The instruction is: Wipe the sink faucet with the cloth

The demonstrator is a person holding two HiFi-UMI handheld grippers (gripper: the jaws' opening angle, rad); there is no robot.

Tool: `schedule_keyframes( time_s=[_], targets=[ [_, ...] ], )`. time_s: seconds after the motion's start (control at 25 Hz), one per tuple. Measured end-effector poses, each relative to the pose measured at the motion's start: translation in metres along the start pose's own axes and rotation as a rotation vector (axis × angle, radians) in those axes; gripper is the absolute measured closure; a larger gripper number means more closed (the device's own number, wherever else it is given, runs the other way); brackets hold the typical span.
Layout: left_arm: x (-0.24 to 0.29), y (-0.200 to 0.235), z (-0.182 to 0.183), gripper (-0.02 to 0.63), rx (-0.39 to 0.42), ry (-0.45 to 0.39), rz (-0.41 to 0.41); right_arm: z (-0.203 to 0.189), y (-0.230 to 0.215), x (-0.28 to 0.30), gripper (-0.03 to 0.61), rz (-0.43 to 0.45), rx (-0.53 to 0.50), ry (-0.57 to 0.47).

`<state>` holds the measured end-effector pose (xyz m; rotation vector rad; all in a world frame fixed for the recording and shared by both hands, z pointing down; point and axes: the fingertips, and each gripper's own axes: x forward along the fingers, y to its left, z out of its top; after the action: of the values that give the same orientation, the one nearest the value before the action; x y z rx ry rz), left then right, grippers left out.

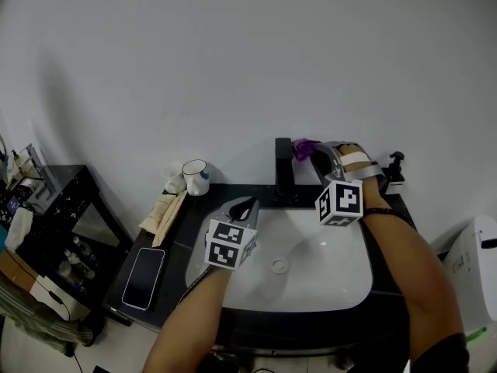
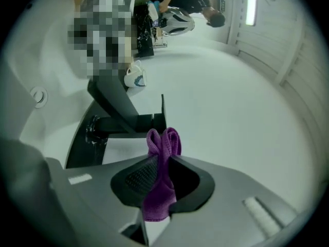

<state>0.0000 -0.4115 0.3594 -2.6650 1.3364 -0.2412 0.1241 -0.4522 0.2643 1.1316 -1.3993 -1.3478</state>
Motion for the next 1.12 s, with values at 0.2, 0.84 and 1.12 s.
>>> schedule_keyframes(
  time_s=[0.2, 0.84, 1.12],
  targets=[
    [0.001, 0.006, 0.001, 0.597, -0.021, -0.002, 0.011, 0.013, 0.016, 0.007, 0.509, 0.044, -0.061, -0.007],
    [-0.001, 0.013, 0.004, 0.597, 0.068, -0.004, 0.056, 0.016, 0.086, 0.001, 0.509, 0.126, -0.234, -0.066],
    [-0.002, 0.012, 0.001, 0.597, 0.041, 0.006, 0.049, 0.015, 0.116, -0.012, 0.509, 0.164, -0.317, -0.096]
  ],
)
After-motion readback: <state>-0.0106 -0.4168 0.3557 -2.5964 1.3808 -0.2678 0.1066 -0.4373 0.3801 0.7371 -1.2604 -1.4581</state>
